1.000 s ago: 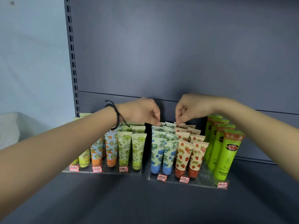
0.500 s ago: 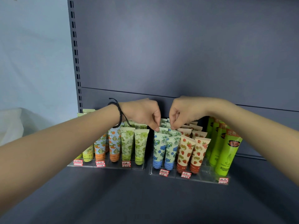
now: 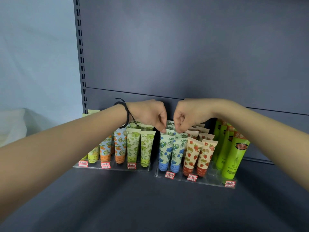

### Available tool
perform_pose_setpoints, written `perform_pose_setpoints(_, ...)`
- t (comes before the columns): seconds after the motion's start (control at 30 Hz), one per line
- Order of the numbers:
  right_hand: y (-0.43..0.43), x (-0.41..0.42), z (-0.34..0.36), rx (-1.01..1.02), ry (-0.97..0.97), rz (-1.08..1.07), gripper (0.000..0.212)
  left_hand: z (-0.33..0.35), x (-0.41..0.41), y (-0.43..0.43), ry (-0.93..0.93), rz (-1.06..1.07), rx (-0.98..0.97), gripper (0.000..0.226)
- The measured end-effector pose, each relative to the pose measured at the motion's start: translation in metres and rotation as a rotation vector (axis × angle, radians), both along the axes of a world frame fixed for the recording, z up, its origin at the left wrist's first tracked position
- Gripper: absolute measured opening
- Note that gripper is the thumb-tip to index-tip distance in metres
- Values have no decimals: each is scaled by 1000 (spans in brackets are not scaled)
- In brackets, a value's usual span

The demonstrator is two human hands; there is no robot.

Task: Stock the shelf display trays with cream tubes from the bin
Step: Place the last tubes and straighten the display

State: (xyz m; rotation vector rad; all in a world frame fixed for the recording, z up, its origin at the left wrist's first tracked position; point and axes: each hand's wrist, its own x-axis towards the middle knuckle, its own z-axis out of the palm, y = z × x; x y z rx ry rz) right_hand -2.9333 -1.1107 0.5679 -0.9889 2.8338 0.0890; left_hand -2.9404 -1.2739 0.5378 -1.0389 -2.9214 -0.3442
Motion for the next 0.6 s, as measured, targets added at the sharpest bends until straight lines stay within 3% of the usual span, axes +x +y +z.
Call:
perform_pose_setpoints(0.27,8,8,8,-93,50,19,7,7,8,-10,121,-24,119,16)
perform_pose_setpoints(0.43,11,19,3,-98,-66,16,20,7,19,-15,21,-70,56,27)
perform_pose_setpoints(0.6,6,21,-4,-36,-60,40,18,1,22,-10,27,-77,-19,13)
